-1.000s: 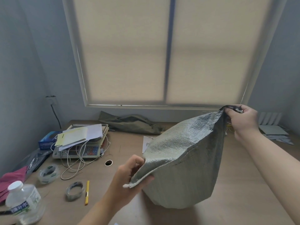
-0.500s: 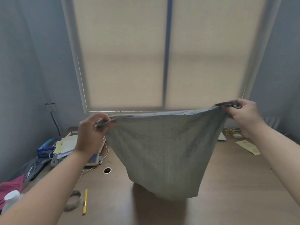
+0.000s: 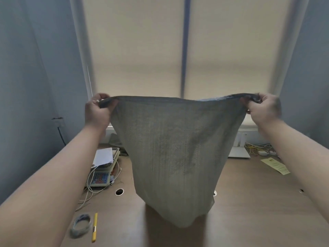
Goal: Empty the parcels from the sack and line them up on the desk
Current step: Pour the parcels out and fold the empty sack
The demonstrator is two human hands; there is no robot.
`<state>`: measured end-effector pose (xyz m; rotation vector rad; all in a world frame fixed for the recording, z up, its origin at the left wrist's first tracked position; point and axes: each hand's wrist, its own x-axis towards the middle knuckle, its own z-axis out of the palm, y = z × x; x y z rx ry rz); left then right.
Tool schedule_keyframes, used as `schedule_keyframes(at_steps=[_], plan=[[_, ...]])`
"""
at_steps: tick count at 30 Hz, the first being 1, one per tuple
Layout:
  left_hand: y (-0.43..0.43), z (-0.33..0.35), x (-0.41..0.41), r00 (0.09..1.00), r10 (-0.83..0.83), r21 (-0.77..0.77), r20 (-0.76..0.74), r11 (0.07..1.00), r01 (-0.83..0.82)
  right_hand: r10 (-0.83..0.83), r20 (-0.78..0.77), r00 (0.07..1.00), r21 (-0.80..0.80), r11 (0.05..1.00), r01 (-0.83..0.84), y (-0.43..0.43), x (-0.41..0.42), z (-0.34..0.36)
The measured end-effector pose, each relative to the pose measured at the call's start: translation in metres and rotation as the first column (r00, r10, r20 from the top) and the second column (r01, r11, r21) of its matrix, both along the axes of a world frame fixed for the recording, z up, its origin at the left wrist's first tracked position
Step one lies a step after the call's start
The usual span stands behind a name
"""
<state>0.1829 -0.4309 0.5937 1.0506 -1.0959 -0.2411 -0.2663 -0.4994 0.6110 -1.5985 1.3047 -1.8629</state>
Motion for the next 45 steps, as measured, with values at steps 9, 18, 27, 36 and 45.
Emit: schedule_keyframes(at_steps=[9, 18, 27, 36, 45], plan=[[-0.010, -0.040, -0.015, 0.989, -0.069, 0.070, -0.130, 0.995, 0.078, -0.069, 0.153, 0.986, 0.134, 0.990, 0.049, -0.025, 0.011, -0.051], [-0.030, 0.031, -0.011, 0.992, -0.088, 0.045, -0.086, 0.995, 0.092, -0.096, 0.137, 0.986, -0.054, 0.993, 0.104, -0.033, 0.018, 0.035], [-0.017, 0.095, -0.006, 0.998, 0.014, -0.155, -0.056, 0.988, -0.022, -0.076, 0.146, 0.986, -0.175, 0.979, 0.102, -0.026, 0.025, 0.100], [-0.014, -0.033, -0.003, 0.925, -0.259, 0.200, -0.278, 0.926, 0.319, 0.145, 0.311, 0.939, -0.105, 0.987, -0.118, -0.019, 0.024, 0.025], [-0.003, -0.061, 0.006, 0.917, -0.229, 0.226, -0.326, 0.923, 0.311, 0.494, 0.300, 0.816, 0.235, 0.791, -0.565, 0.000, 0.004, -0.076]])
